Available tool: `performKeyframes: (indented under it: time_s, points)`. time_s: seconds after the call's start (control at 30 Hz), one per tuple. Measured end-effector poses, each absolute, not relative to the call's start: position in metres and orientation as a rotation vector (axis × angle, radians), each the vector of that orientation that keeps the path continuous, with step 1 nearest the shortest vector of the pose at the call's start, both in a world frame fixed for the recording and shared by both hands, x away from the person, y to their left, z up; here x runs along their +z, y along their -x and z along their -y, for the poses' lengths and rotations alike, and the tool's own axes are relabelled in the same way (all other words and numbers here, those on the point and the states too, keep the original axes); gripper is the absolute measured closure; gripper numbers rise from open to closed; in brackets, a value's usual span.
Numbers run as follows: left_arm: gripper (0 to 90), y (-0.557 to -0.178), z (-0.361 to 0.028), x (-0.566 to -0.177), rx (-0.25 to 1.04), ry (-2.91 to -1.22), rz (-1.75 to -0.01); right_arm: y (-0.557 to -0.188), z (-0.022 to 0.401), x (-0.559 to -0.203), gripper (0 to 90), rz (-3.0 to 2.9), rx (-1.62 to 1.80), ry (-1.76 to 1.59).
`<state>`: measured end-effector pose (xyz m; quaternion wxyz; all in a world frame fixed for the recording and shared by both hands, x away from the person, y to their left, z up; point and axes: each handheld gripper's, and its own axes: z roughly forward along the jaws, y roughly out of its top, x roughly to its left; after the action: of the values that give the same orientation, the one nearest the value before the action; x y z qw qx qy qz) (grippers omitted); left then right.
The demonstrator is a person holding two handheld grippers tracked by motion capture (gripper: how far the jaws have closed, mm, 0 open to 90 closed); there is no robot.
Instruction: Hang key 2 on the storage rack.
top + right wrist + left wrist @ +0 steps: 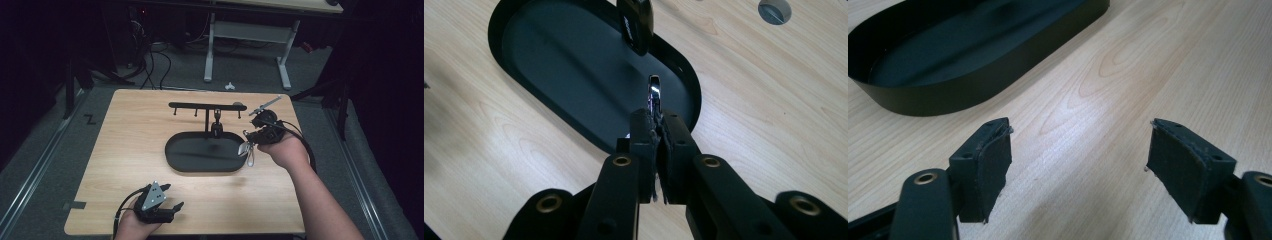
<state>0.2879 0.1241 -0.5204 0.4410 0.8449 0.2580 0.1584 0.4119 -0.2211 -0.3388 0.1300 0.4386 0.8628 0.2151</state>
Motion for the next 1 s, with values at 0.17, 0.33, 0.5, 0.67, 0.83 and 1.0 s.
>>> performKeyframes:
  time_s: [0.17,0.33,0.5,0.67,0.83,1.0]
  points:
    - [25.8,-0.289,-0.127,-0.521,0.391,-2.087,-0.658,-0.421,0.216,-0.337,86.4,-2.497,0.628,-1.274]
    - [25.8,-0.288,-0.128,-0.520,0.391,-2.088,-0.656,-0.429,0.215,-0.332,86.4,-2.490,0.647,-1.280]
    - [25.8,-0.288,-0.128,-0.521,0.389,-2.092,-0.654,-0.435,0.213,-0.331,86.4,-2.487,0.647,-1.294]
    - [25.7,-0.288,-0.128,-0.521,0.387,-2.094,-0.656,-0.439,0.209,-0.329,86.4,-2.491,0.646,-1.280]
    - [25.7,-0.288,-0.129,-0.521,0.389,-2.090,-0.657,-0.443,0.207,-0.326,86.4,-2.490,0.649,-1.279]
    - [25.7,-0.288,-0.129,-0.521,0.391,-2.086,-0.658,-0.450,0.208,-0.326,86.4,-2.482,0.644,-1.307]
